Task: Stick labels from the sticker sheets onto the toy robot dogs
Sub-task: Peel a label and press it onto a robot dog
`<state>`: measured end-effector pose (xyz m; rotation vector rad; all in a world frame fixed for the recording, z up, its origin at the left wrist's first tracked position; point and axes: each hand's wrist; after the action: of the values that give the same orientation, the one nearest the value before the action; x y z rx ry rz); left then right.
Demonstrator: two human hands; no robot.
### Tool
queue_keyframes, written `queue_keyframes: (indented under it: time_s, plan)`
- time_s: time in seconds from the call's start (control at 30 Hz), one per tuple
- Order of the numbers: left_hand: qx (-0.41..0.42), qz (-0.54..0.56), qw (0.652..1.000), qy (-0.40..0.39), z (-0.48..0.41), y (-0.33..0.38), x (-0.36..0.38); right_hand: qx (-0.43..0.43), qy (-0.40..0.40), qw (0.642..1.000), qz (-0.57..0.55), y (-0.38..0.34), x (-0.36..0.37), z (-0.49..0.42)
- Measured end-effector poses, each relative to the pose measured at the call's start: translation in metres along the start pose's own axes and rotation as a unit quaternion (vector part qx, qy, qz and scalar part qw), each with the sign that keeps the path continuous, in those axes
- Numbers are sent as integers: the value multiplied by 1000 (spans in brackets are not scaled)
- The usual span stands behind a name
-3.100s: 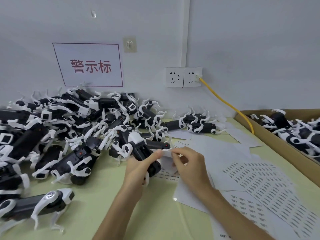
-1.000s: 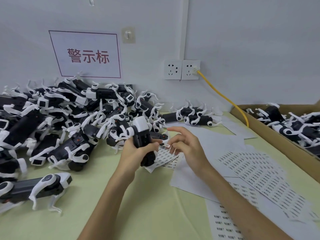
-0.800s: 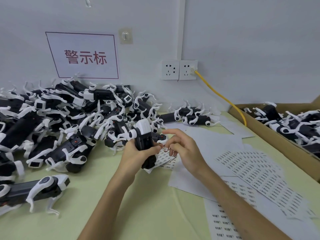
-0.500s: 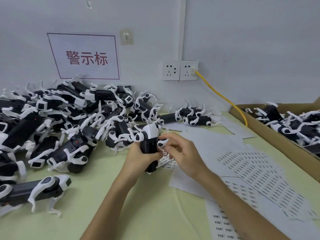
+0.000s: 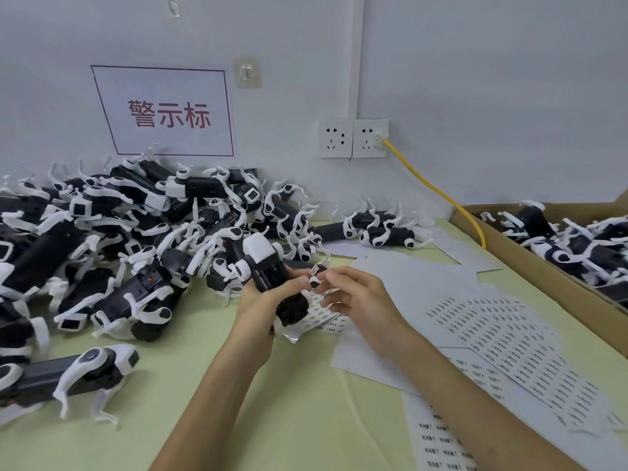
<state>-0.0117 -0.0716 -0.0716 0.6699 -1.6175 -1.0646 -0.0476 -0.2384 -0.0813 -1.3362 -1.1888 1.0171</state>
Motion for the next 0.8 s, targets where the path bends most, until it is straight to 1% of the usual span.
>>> queue_keyframes:
  time_s: [0.07, 0.2, 0.63, 0.8]
  plan:
    - [-2, -2, 1000, -15, 2, 0, 1, 12, -6, 1000, -17, 0, 1, 0]
    - [-2, -22, 999, -37, 2, -1, 3, 25, 7, 999, -30, -1, 1, 0]
    - [36, -93, 994, -35, 6, -6, 9, 67, 22, 995, -74, 0, -3, -1]
    - [53, -97, 993, -47, 6, -6, 9, 50, 20, 997, -63, 1, -5, -2]
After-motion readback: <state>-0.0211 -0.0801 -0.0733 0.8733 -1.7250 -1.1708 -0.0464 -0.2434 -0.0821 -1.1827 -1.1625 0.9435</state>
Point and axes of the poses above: each hand's wrist, its own z-axis away from the middle knuckle, its own x-axis out of the palm, y = z × x, and after that the axes turned 8 degrees about z, right-handed
